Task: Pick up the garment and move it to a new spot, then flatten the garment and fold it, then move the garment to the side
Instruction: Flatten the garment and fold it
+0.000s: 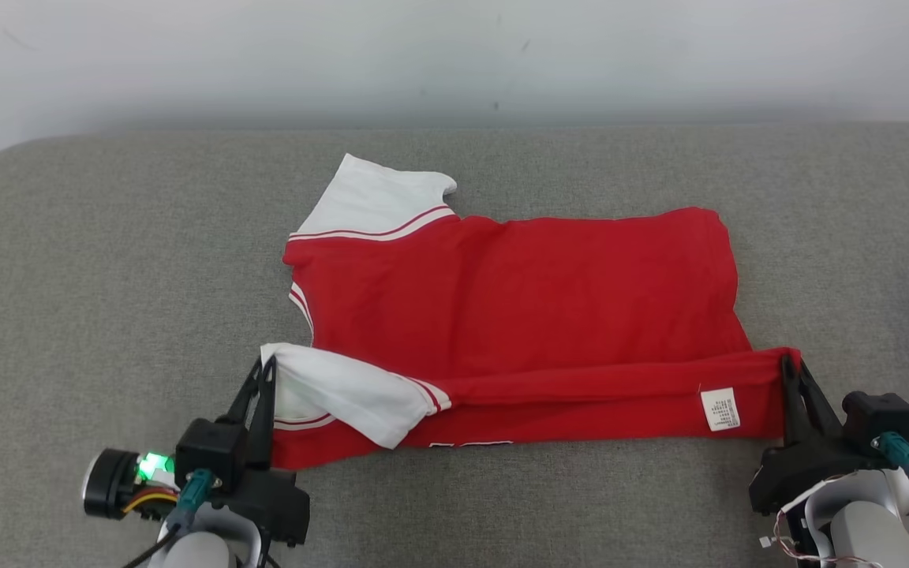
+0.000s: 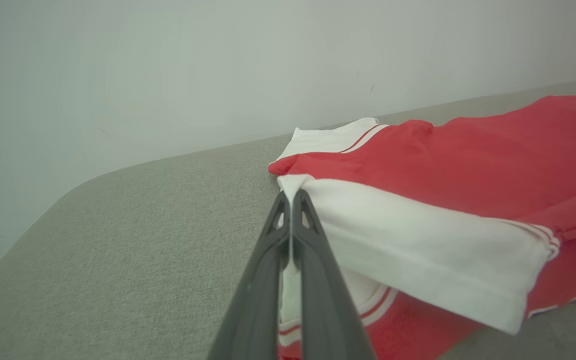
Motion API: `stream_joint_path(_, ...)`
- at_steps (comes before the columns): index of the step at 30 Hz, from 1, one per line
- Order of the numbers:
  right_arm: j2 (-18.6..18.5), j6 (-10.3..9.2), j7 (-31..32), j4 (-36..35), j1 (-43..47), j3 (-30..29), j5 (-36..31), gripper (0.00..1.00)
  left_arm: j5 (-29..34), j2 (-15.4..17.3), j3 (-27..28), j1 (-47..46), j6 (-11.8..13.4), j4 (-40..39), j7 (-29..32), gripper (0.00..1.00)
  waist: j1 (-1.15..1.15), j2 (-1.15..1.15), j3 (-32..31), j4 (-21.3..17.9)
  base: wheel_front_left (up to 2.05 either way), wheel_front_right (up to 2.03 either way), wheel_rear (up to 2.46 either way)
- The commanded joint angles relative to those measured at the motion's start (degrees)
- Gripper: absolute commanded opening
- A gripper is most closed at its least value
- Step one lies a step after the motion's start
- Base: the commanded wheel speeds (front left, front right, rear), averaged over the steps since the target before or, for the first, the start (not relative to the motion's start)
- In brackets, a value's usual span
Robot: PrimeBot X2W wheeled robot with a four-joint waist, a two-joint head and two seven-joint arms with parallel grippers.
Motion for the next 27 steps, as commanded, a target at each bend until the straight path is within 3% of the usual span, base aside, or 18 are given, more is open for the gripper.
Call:
stream_joint_path(1,-0.24,-0.14,-0.03,0.15,-0.64,0.03,0.29,0.0,-0.62,0.08,0.19,-1.23,0.24,0.03,-0.17,0.0,-0.01,-0.01,0.29,-0.05,0.0,0.0,0.0)
stream_joint_path(9,-0.07,-0.14,-0.03,1.53,-2.41,0.25,-0.62,0.0,-0.36,0.56,0.17,-3.02,0.7,1.01,-0.17,0.0,-0.01,-0.01,1.58,0.12,0.0,0.0,0.0)
stream_joint_path(10,-0.04,-0.14,-0.03,1.9,-2.61,-0.02,-0.77,0.25,-0.42,0.51,0.23,-3.13,0.85,1.22,-0.17,0.0,-0.01,-0.01,1.68,0.11,0.0,0.0,0.0)
stream_joint_path(11,0.16,-0.14,-0.04,1.82,-2.96,-0.31,-0.77,0.81,-0.45,0.45,0.24,-3.1,0.97,1.38,-0.17,0.41,-0.01,-0.01,1.78,0.12,0.0,0.0,0.0)
stream_joint_path(12,0.25,-0.14,-0.03,1.35,-3.23,-0.39,-0.85,1.0,-0.59,0.3,0.24,-3.0,1.2,1.24,-0.17,1.0,-0.01,-0.01,1.83,0.16,0.0,0.0,0.0)
stream_joint_path(19,1.28,-0.14,-0.02,-3.61,0.24,-2.57,-0.78,1.0,-2.21,-0.8,2.01,1.76,3.16,-1.97,-0.17,1.0,-0.01,-0.01,0.96,0.5,0.0,0.0,0.0)
stream_joint_path(27,2.1,-0.14,-0.02,-5.6,6.76,-3.52,0.34,1.0,-3.82,-1.9,3.01,9.03,3.15,-2.5,-0.17,1.0,-0.01,-0.01,-0.38,0.55,0.0,0.0,0.0)
